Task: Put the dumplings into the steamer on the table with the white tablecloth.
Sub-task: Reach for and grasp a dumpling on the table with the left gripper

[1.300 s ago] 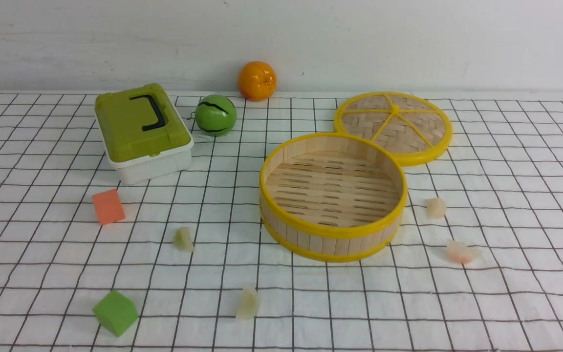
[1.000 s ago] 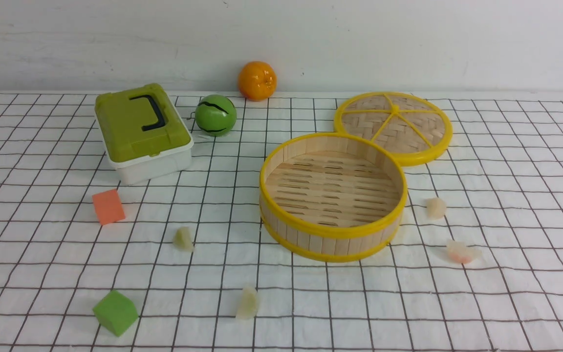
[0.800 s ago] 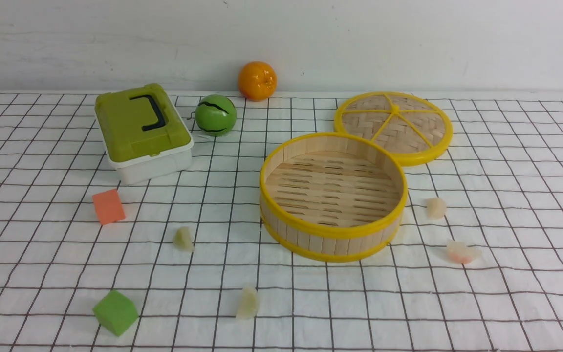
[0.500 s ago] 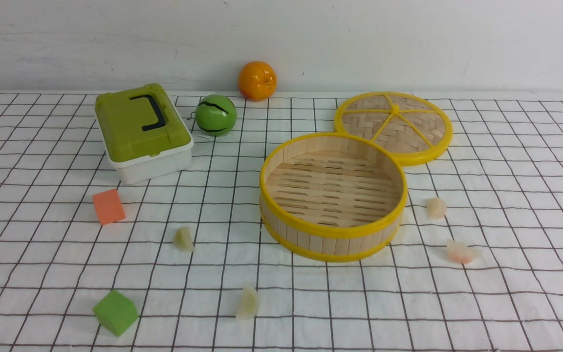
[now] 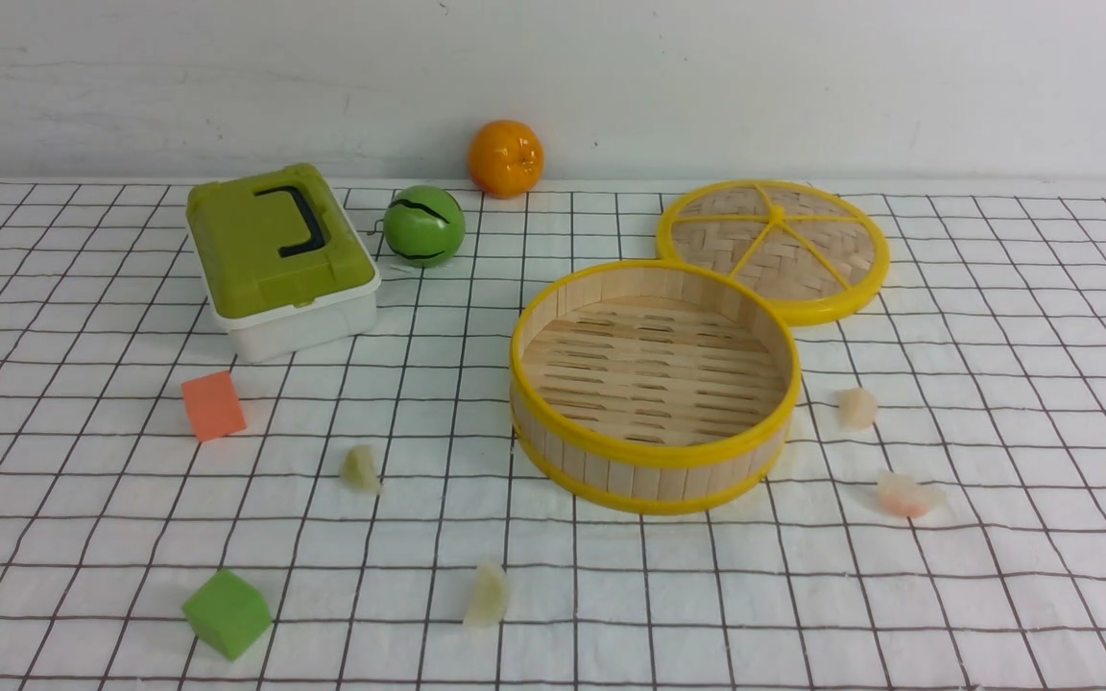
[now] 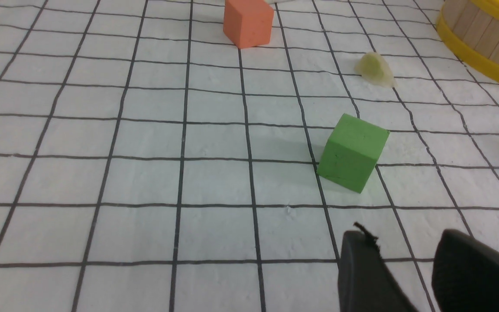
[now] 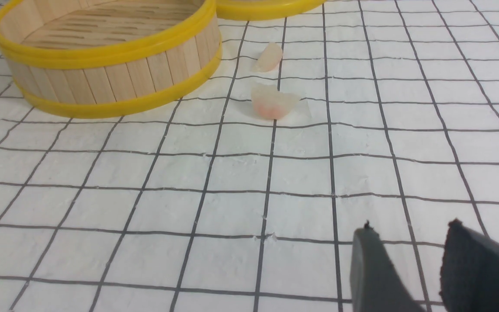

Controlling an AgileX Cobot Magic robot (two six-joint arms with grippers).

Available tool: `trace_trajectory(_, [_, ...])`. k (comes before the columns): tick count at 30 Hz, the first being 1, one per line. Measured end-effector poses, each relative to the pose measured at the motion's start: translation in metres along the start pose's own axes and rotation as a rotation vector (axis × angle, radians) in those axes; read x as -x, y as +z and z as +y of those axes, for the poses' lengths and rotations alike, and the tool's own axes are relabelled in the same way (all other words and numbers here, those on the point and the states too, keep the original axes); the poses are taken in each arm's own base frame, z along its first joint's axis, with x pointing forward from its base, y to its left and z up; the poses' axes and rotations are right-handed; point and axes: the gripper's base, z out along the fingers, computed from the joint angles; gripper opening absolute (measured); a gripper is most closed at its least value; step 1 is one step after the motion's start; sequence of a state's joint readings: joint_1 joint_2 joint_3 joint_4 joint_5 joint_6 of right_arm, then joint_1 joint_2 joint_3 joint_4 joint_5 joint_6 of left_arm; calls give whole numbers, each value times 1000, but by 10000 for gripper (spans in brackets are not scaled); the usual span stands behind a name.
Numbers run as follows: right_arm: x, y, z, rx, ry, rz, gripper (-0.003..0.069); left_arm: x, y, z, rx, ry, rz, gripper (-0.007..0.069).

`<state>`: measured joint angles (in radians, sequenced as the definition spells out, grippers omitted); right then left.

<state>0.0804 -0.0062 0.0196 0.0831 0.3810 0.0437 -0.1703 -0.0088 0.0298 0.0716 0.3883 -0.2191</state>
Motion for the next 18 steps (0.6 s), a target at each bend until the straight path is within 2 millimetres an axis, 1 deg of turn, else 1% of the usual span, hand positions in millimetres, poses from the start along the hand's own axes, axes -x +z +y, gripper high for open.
trace_trajectory(3, [0,0,0,0,0,0,240,4,0,-1,-9,-2,-43,239])
trace_trajectory(9, [0,0,0,0,0,0,240,32,-6,-7,-80,2,-363,239])
trace_trajectory(10, [0,0,0,0,0,0,240,33,-7,-7,-83,2,-374,239])
trace_trajectory(12, [0,0,0,-2,-4,0,240,41,-10,-9,-103,5,-466,239])
trace_trajectory(14, [1,0,0,-2,-7,-13,240,51,-16,-12,-132,13,-595,239])
trace_trajectory(15, [2,0,0,-2,-7,-19,240,51,-17,-12,-134,13,-603,239])
trace_trajectory(16, [2,1,0,-1,-7,-40,240,54,-19,-12,-143,13,-643,239])
trace_trajectory(18, [12,0,0,4,-6,-161,240,61,-24,-14,-167,7,-733,239])
